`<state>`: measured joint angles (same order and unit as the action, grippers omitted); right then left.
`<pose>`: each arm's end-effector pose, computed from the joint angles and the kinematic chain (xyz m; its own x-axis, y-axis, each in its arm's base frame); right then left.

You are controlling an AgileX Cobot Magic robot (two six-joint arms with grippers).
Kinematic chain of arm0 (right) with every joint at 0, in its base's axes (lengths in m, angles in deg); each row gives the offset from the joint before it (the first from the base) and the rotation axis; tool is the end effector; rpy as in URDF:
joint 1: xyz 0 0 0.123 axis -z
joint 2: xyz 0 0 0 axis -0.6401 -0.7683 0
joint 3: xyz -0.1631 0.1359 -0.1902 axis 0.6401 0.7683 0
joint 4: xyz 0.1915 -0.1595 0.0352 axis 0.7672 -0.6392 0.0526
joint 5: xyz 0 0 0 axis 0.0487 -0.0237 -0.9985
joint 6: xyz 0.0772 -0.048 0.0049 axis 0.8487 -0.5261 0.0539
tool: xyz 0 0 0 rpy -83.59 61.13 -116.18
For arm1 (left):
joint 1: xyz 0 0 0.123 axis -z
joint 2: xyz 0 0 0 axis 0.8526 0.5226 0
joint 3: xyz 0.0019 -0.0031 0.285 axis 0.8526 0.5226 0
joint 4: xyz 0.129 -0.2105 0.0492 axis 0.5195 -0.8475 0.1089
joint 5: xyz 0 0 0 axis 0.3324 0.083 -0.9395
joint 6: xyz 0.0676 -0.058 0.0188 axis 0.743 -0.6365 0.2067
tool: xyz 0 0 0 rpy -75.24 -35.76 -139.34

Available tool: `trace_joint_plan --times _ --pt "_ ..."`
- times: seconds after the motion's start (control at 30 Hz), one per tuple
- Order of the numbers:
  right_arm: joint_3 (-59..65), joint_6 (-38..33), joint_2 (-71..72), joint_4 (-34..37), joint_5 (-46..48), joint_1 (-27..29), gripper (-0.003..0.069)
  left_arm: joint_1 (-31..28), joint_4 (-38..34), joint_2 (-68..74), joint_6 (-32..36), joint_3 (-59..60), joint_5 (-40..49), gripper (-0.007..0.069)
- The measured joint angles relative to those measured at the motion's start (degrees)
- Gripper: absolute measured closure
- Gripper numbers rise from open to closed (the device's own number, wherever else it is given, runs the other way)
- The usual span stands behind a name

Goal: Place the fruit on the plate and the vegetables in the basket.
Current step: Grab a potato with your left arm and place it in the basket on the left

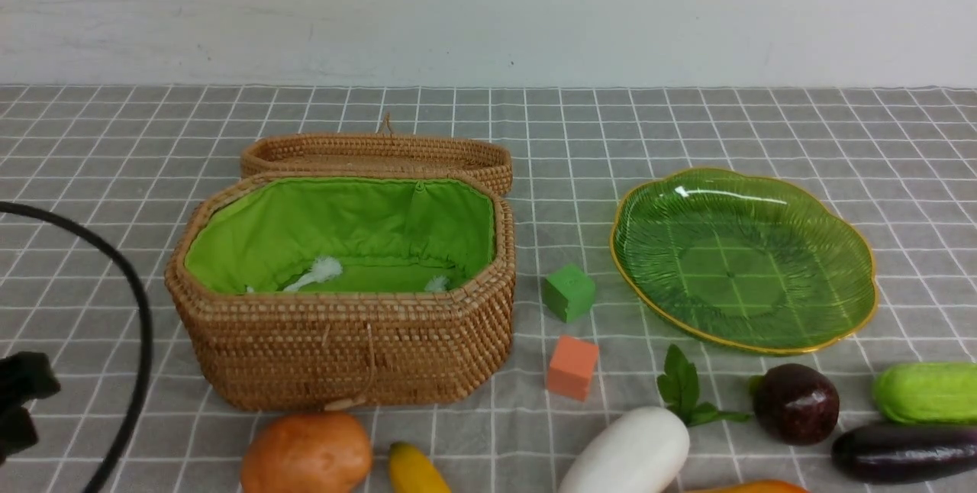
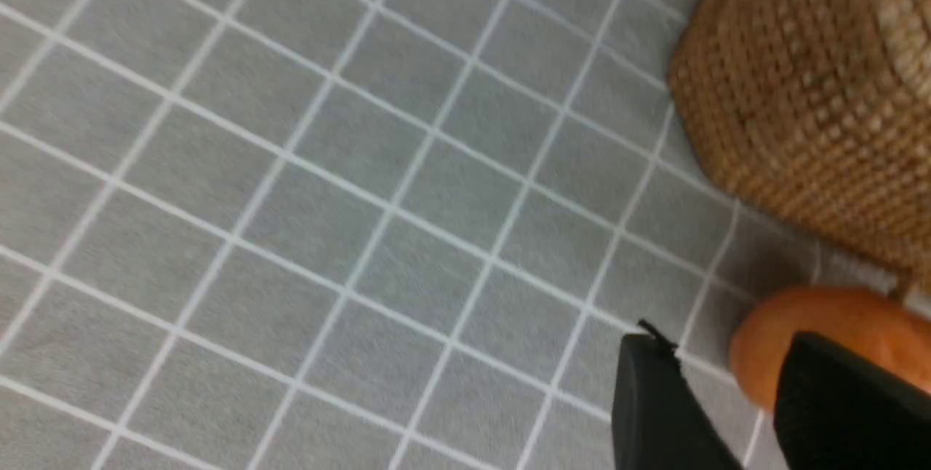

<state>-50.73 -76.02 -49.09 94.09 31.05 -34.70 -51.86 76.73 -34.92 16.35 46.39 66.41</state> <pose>0.0517 -0.0015 0.1725 -0.3185 -0.1563 -0.9350 -0.0009 0.9864 -0.1646 0.1461 -0.0101 0.2854 -0.7053 -0.4595 -0.5399 -0.3682 0.8882 -0.2749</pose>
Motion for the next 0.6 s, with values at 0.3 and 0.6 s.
trace_joint_plan --times 0.3,0.6 --pt "0.0 0.1 0.0 0.0 0.0 0.0 0.0418 14.9 -0.4 12.9 17.7 -7.3 4.5 0.0127" --pt "0.0 0.1 0.0 0.0 0.0 0.0 0.0418 24.6 2.5 16.9 18.4 -7.9 0.8 0.0025"
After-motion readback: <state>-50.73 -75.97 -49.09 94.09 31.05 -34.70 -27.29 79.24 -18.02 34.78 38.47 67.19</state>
